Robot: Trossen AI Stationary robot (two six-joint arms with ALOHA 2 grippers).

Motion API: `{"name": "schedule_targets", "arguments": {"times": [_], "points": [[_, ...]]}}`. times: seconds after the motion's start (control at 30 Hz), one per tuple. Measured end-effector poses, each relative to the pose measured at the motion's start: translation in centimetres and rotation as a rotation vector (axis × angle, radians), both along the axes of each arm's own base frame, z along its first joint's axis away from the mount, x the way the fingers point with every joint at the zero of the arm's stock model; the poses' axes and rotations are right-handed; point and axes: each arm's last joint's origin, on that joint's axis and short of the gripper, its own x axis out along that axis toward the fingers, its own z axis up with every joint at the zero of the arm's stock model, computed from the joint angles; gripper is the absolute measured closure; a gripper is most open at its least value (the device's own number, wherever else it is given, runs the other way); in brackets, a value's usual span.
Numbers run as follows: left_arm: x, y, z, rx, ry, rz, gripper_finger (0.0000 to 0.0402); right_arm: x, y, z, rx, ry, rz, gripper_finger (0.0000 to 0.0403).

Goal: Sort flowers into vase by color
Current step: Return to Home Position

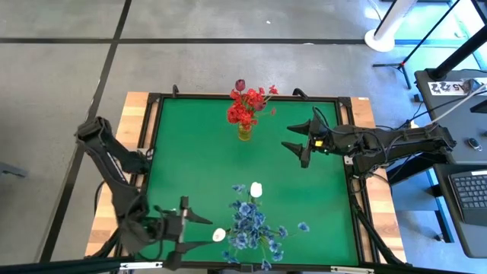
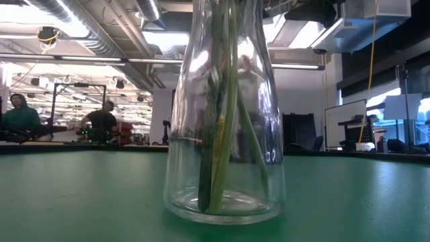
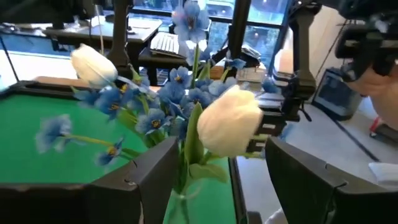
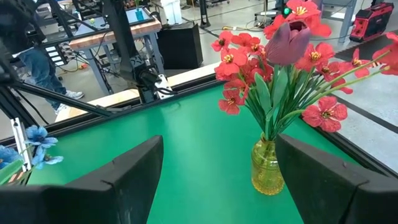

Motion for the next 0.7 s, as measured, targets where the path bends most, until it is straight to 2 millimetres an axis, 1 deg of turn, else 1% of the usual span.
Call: {"name": "schedule_targets", "arguments": {"times": [0.1,0.17,0.23,0.33,0.47,0.53,0.63,0.7], "points": [[-1.7,0.5,1.1,0.027,-0.003,0.016,0.0165,-0.2,0.1,0.1,-0.014,-0.001,0.002,0.0095],[-2.7,1.2,1.8,0.051,-0.003,0.053,0.0172,-0.5,0.6,0.2,-0.03,-0.001,0.026,0.0095],[-3.4,2.3,2.2,0.078,0.016,0.095,0.0183,-0.8,1.2,0.2,-0.043,0.009,0.032,0.0095],[-3.5,4.8,1.9,0.12,0.083,0.187,0.0205,-1.1,2.3,-0.1,-0.075,0.028,0.064,0.0095],[-2.9,8.6,1.2,0.145,0.202,0.314,0.0241,-1.4,3.9,-2.1,-0.105,0.065,0.125,0.0095],[-2.6,10.0,0.9,0.158,0.244,0.351,0.0259,-1.5,4.6,-3.5,-0.113,0.069,0.146,0.0095],[-2.6,11.7,0.0,0.178,0.262,0.396,0.0287,-1.8,4.9,-5.3,-0.124,0.074,0.168,0.0097],[-3.0,12.9,-0.9,0.159,0.25,0.417,0.0307,-2.3,4.8,-5.8,-0.12,0.046,0.169,0.0108]]}}
